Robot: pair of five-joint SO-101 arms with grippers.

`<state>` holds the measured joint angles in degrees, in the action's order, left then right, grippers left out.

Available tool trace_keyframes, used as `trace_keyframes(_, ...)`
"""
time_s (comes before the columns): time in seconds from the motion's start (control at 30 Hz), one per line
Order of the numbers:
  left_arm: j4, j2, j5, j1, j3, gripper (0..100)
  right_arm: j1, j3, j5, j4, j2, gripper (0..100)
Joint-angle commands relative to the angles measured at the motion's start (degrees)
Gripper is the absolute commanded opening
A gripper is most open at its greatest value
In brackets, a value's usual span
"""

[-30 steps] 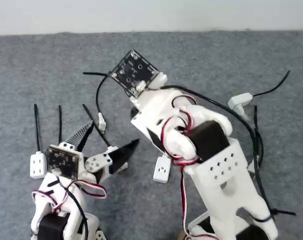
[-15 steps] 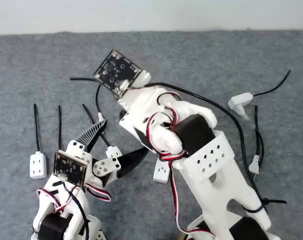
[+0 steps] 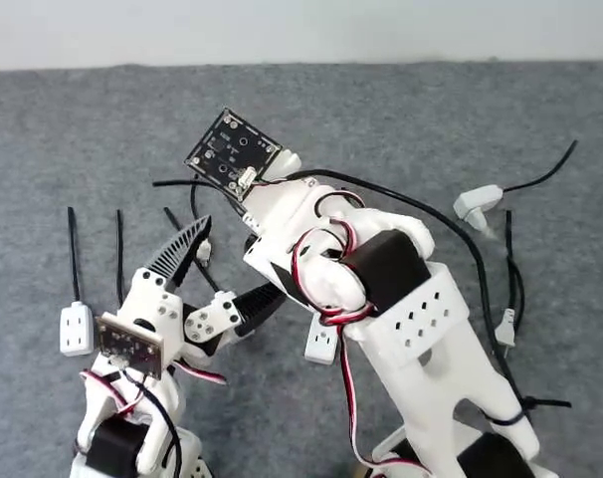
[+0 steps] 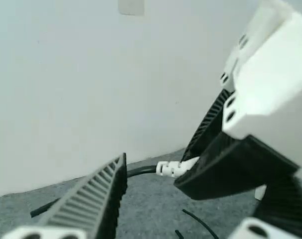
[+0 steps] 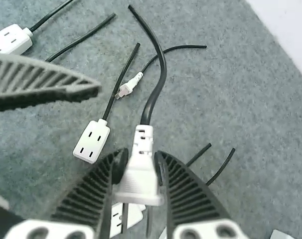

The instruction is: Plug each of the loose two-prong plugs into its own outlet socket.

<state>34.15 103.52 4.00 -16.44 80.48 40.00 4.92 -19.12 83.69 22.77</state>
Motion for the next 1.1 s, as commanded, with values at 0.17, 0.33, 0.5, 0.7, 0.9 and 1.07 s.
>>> trace_keyframes(0.17,-5.4,0.9,-1.6,1.8,3.8,41,5.1,4.8,1.1,1.7,3.3,0.8)
trace_keyframes(0.33,-5.3,0.9,-1.7,2.6,4.6,41,5.6,7.5,3.7,4.4,4.1,0.8)
trace_keyframes(0.5,-5.2,0.9,-1.4,6.5,4.6,41,5.4,8.3,3.7,8.3,4.4,0.8)
trace_keyframes(0.7,0.5,1.0,-1.2,2.9,3.2,41,5.2,8.4,3.7,6.8,4.7,0.8)
trace_keyframes(0.9,7.1,1.1,-0.5,-0.6,-0.7,41,4.4,8.4,3.3,5.6,4.3,0.8)
trace_keyframes(1.07,8.4,1.1,-0.1,-1.0,-4.3,41,3.0,8.1,1.4,6.2,4.3,0.8)
